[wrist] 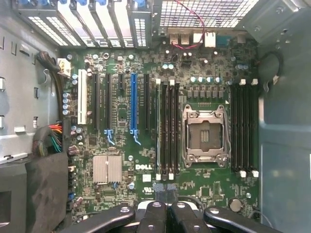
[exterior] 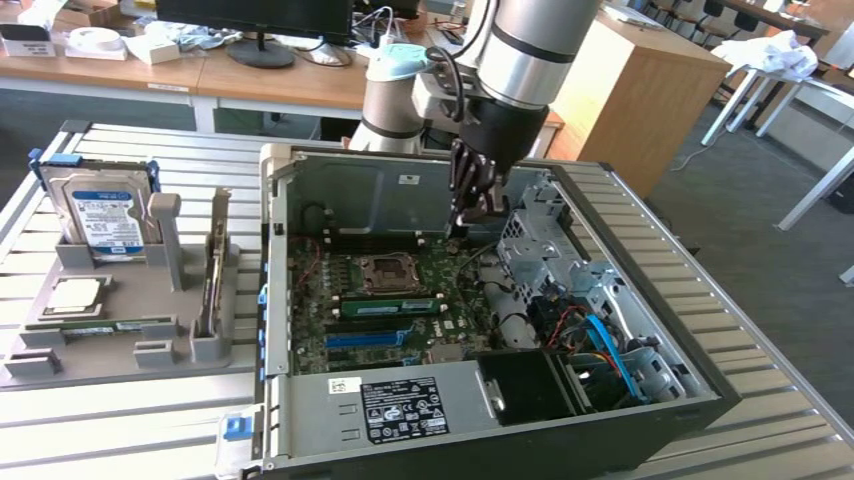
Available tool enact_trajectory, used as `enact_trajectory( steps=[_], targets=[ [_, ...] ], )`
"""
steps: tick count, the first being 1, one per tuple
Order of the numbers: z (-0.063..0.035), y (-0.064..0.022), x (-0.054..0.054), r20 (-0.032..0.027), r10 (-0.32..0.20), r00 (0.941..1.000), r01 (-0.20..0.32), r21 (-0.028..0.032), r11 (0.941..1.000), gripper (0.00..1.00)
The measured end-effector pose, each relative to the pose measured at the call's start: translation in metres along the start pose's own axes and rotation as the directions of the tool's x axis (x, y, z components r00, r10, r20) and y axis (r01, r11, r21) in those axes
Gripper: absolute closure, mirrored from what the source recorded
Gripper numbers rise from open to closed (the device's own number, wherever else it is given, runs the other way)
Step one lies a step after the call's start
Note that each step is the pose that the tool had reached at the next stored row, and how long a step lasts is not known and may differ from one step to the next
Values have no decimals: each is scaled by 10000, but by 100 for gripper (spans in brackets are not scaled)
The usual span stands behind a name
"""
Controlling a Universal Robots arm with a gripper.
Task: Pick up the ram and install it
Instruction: 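Insert the ram into the slot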
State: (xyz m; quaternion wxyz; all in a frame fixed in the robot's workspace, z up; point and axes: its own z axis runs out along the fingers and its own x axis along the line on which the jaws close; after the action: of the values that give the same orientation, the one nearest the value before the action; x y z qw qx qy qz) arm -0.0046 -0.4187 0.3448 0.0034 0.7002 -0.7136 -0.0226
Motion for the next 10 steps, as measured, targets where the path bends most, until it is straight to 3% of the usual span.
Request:
enact_trajectory(
  steps=[10],
  targets=[
    [112, -5, 3, -224, 8, 9997, -10, -83, 10000, 90]
  ],
)
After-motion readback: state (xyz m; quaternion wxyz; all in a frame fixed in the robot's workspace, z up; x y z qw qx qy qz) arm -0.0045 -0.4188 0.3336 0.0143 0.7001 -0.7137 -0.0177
